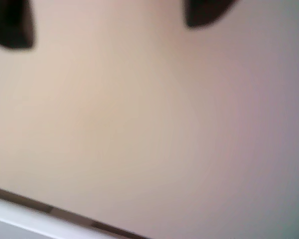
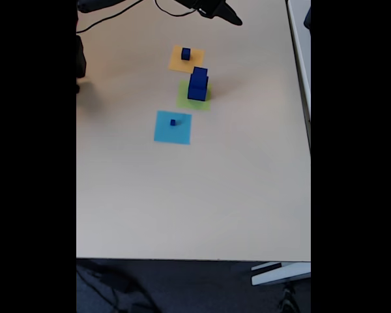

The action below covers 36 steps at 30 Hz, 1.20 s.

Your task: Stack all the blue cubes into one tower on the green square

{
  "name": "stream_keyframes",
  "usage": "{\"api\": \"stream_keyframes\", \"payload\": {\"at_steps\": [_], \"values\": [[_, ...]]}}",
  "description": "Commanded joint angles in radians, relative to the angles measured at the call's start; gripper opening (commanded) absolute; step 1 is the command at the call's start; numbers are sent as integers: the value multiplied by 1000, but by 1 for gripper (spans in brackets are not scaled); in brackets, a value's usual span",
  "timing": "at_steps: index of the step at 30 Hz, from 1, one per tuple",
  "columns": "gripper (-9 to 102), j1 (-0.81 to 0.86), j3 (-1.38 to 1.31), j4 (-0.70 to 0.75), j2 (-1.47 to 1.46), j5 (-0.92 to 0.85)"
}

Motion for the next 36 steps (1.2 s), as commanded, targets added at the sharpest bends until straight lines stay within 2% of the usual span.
{"api": "stream_keyframes", "payload": {"at_steps": [1, 7, 12, 17, 36], "values": [[14, -72, -94, 3, -46, 155], [16, -155, 0, 18, -124, 428], [15, -166, 132, 23, -138, 477], [15, -187, 209, 120, -150, 607], [16, -219, 298, 181, -161, 655]]}}
